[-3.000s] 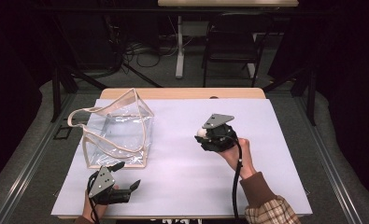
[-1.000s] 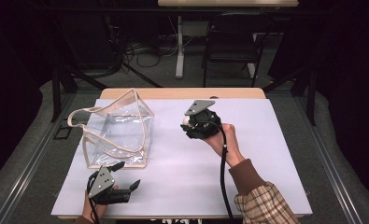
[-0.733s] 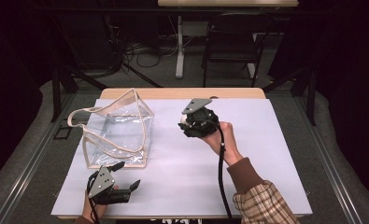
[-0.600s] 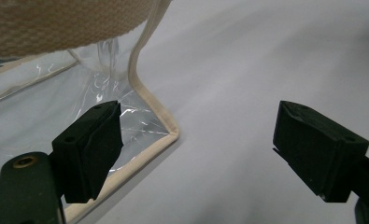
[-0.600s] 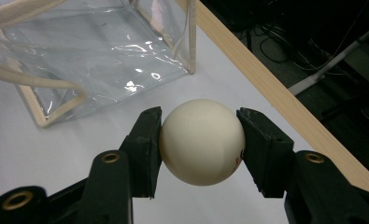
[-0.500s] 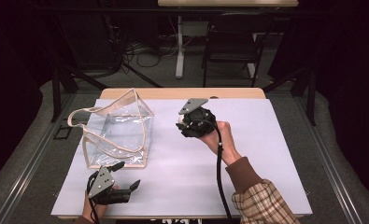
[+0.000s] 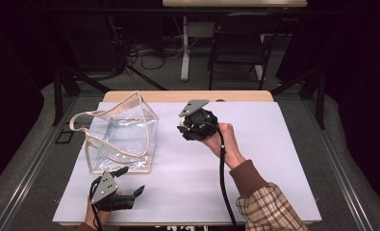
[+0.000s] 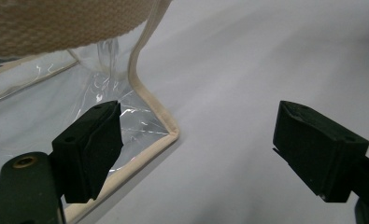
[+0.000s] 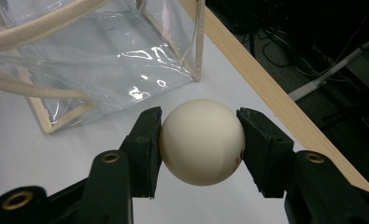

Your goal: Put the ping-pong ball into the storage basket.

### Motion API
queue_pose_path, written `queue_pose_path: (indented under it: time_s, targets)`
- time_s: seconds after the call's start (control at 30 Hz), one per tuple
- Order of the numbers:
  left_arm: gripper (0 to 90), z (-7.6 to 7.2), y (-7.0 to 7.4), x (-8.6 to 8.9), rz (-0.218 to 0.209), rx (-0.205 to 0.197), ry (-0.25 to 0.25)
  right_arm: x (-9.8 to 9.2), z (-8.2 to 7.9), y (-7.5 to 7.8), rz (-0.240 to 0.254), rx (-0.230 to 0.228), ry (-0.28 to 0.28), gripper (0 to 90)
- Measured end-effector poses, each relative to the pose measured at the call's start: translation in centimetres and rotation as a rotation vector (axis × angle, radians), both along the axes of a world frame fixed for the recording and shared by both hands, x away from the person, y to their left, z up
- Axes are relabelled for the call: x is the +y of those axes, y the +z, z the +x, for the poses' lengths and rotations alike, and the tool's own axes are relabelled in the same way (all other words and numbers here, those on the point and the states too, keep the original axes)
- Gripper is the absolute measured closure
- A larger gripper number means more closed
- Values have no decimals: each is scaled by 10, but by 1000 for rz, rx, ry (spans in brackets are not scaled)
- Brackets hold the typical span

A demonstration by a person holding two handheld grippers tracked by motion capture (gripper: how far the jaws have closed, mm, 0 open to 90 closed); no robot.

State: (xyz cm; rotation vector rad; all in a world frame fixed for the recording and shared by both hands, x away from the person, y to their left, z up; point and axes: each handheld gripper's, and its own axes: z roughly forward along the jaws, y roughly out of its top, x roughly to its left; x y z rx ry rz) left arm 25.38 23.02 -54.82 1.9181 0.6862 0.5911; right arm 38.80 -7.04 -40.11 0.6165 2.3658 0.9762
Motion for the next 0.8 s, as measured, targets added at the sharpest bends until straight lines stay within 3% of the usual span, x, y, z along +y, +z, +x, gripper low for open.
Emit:
queue_pose_path:
  time_s: [0.8]
  targets:
    - [160, 0, 0, 0, -3, 0, -2, 17, -1, 6, -14, -8, 20, 509]
